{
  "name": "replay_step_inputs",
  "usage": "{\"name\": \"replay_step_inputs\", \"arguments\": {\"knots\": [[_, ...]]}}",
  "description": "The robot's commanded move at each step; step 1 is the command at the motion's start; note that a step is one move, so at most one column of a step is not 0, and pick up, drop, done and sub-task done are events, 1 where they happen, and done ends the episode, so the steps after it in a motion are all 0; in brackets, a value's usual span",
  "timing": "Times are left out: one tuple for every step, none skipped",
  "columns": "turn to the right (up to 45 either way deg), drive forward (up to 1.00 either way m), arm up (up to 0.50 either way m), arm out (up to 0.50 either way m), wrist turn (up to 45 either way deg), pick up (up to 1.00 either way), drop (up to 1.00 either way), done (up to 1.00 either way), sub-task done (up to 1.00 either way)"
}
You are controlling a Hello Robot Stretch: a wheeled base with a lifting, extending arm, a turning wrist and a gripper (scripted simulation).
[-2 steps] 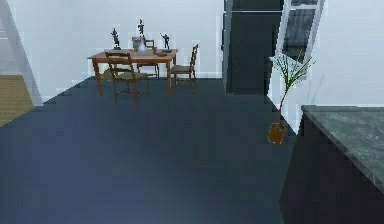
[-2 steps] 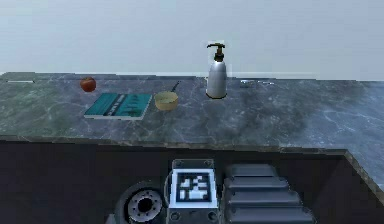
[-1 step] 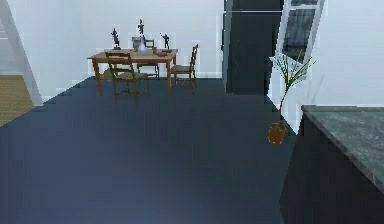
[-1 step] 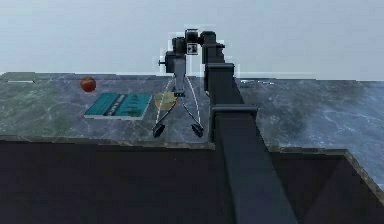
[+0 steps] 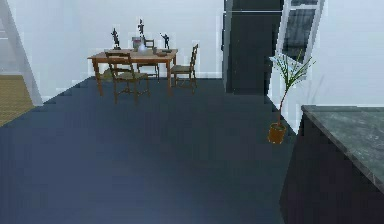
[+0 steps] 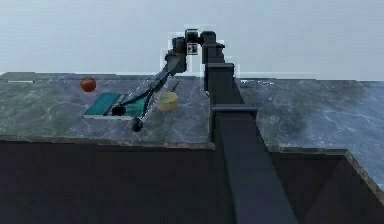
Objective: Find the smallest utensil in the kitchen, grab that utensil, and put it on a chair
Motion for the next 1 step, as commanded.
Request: {"name": "replay_step_inputs", "arguments": {"knots": [[0.0,0.0,0.0,0.0,45.0,0.0,0.0,0.0,0.0]]}}
